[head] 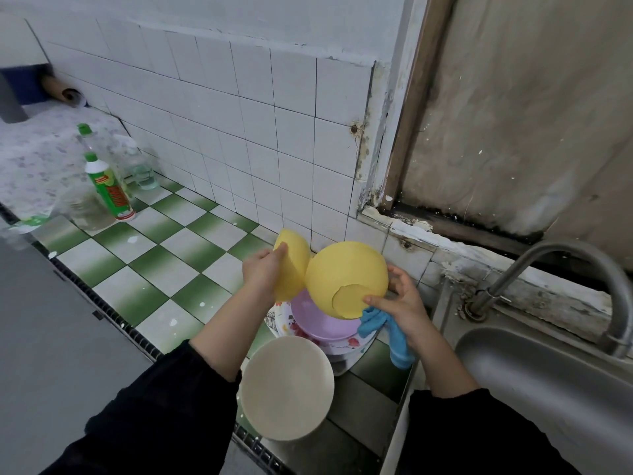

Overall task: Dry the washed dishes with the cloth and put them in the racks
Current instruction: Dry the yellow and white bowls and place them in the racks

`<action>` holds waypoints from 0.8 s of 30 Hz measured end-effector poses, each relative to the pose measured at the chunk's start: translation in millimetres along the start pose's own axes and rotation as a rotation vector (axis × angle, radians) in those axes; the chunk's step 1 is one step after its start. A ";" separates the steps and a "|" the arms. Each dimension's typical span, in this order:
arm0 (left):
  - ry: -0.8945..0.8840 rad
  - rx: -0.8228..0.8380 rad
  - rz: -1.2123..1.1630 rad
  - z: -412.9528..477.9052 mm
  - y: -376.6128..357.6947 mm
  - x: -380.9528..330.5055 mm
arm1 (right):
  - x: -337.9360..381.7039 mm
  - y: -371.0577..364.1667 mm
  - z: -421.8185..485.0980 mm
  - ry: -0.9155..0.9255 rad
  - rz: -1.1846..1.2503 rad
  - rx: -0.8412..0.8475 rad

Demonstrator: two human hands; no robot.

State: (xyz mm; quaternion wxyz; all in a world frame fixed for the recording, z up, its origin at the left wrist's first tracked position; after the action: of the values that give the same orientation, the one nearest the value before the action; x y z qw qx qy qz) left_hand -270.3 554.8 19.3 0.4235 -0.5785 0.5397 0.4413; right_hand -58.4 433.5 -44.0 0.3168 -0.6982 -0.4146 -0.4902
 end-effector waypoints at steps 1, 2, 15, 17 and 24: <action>-0.088 0.013 0.048 -0.1 5.2 -0.9 | -2.5 0.8 2.8 0.005 -0.097 -0.057; -0.163 0.027 0.112 -0.7 10.4 -2.0 | -4.4 -0.2 4.8 0.014 -0.201 -0.104; -0.449 0.211 0.447 -30.5 38.6 -7.5 | -20.5 -50.4 17.0 0.051 -1.087 -0.158; -0.446 0.197 0.447 -36.3 44.8 -8.3 | -15.2 -49.9 11.4 -0.005 -0.929 -0.180; -0.436 0.167 0.344 -66.1 58.4 -16.1 | 39.0 -62.2 -41.0 -0.153 0.483 -0.223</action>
State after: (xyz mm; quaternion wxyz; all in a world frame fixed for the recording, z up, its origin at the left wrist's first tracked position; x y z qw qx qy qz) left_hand -325.6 491.6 50.8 0.4948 -0.3329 0.5606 0.5745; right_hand -124.2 437.5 8.2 0.3136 -0.8422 -0.2024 -0.3892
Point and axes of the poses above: each hand's wrist, its own z-axis towards the middle knuckle, its own y-axis out of the back of the hand, x = y × z, the point moved 2 cm from there along z, towards the middle knuckle, and after that the axes turned 12 degrees about -y, right-handed, at the moved point
